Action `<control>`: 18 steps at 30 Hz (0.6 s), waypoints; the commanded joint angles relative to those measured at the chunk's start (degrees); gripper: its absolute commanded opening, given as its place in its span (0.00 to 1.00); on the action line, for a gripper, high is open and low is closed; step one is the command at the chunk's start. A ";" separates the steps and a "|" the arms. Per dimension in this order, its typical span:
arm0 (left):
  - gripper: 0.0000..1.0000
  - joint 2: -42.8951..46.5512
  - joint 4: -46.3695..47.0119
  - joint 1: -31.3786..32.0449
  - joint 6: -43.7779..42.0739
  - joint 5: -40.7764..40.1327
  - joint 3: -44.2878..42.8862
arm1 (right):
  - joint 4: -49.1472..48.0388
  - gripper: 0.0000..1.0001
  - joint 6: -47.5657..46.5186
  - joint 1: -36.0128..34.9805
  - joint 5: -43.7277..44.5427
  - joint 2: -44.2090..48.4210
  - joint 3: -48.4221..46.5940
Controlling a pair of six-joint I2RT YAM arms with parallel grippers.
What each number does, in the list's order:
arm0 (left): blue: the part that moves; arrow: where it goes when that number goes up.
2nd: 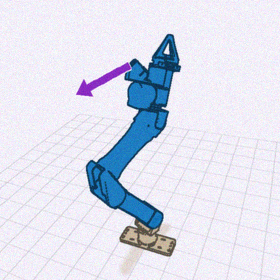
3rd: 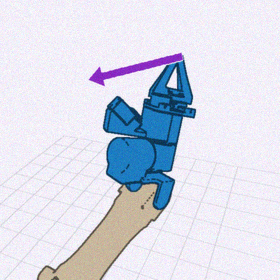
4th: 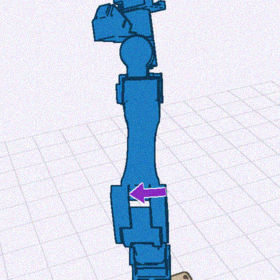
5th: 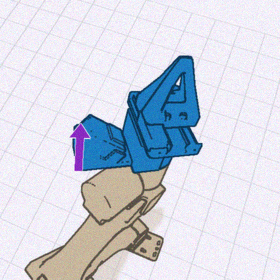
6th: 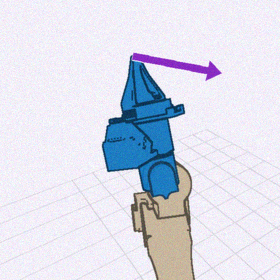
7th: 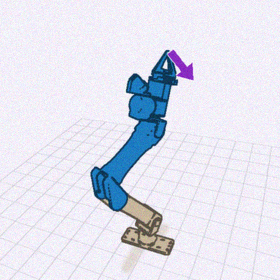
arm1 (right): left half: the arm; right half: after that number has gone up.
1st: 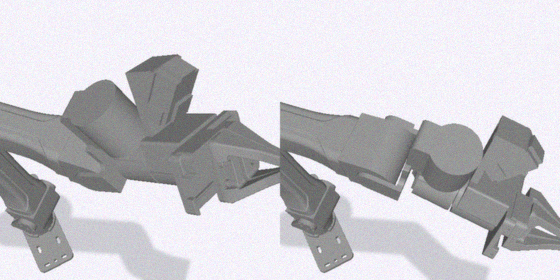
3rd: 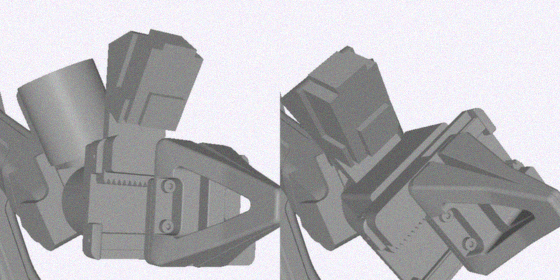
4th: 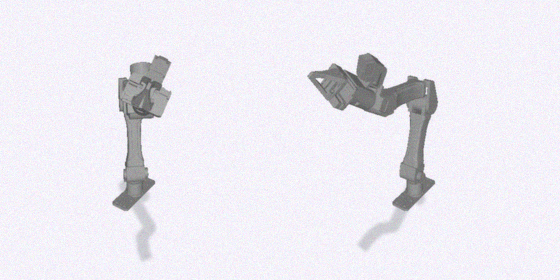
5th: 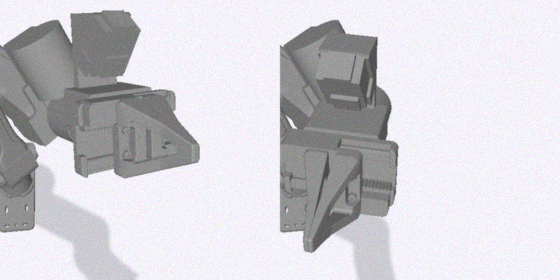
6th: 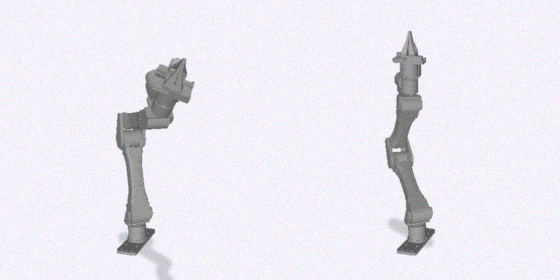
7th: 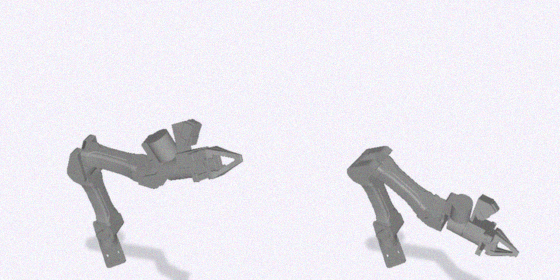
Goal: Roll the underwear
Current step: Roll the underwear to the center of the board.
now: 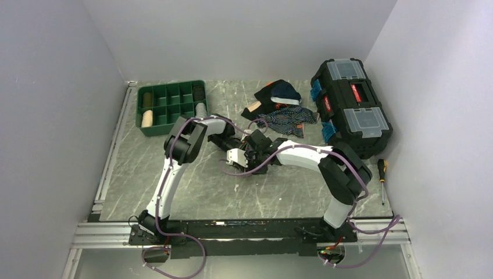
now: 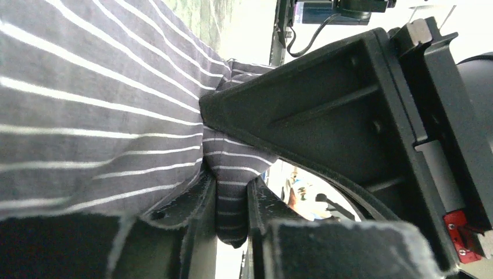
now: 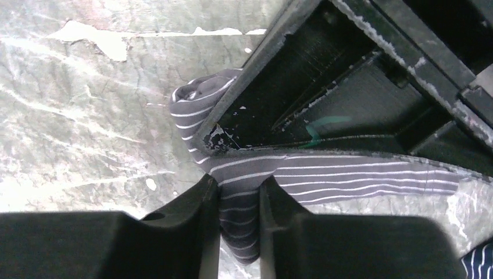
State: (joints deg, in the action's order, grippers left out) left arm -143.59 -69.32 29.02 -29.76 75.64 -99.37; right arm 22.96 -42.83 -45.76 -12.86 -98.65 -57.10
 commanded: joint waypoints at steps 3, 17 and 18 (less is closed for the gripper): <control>0.30 2.86 3.99 -0.29 2.77 -8.81 2.55 | 12.02 0.00 -0.17 -0.39 -10.40 -4.02 -2.57; 0.59 15.06 8.75 -5.41 2.96 -14.57 11.68 | 20.37 0.00 2.35 1.03 -18.09 -7.19 -5.55; 0.60 15.46 8.57 -5.78 2.69 -14.61 12.11 | 20.72 0.00 2.50 1.09 -18.34 -7.51 -5.78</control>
State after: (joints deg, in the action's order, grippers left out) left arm -131.72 -62.96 24.91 -24.95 64.36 -88.88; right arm 33.28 -42.06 -44.16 -25.65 -102.83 -63.00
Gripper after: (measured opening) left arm 0.585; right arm 0.252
